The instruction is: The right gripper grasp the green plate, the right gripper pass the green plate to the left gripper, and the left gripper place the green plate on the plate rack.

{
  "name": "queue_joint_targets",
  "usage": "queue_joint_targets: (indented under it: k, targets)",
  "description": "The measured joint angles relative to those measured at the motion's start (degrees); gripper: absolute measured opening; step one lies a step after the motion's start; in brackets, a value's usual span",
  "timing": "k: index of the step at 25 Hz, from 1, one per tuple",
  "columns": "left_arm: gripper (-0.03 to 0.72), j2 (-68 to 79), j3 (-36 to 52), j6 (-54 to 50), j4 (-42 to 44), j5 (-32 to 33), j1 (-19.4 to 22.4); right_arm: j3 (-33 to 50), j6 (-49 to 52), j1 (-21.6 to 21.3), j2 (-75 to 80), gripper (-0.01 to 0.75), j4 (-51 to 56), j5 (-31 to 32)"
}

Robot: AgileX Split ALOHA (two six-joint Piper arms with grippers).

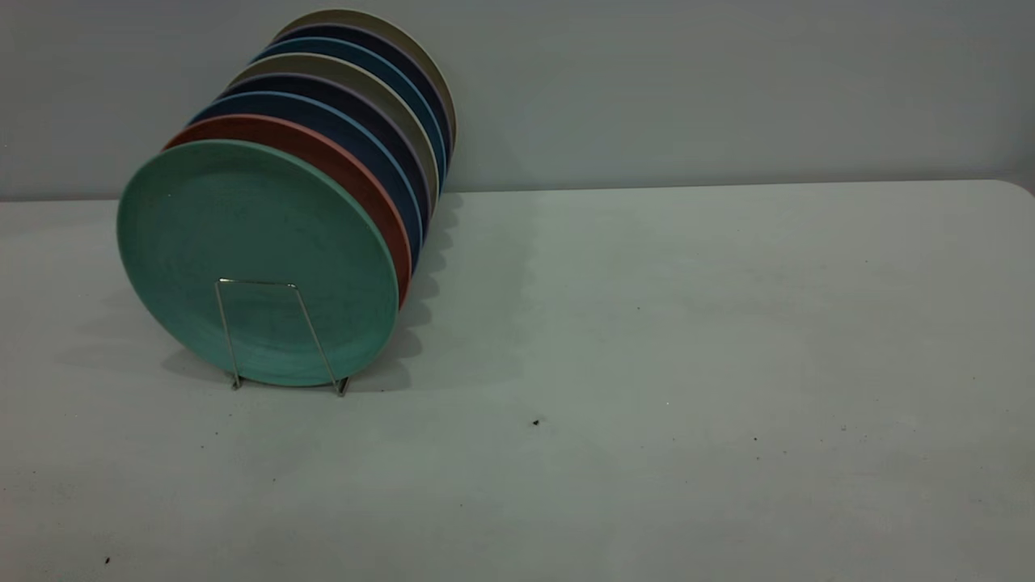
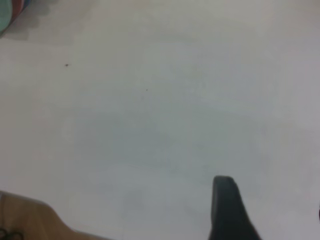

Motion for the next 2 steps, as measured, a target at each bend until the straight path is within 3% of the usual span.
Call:
queue_joint_targets:
  k: [2]
  targets:
    - [0.502,0.0,0.0,0.0,0.0,0.0,0.0,0.0,0.0,0.0,0.0,0.442,0.0,0.0]
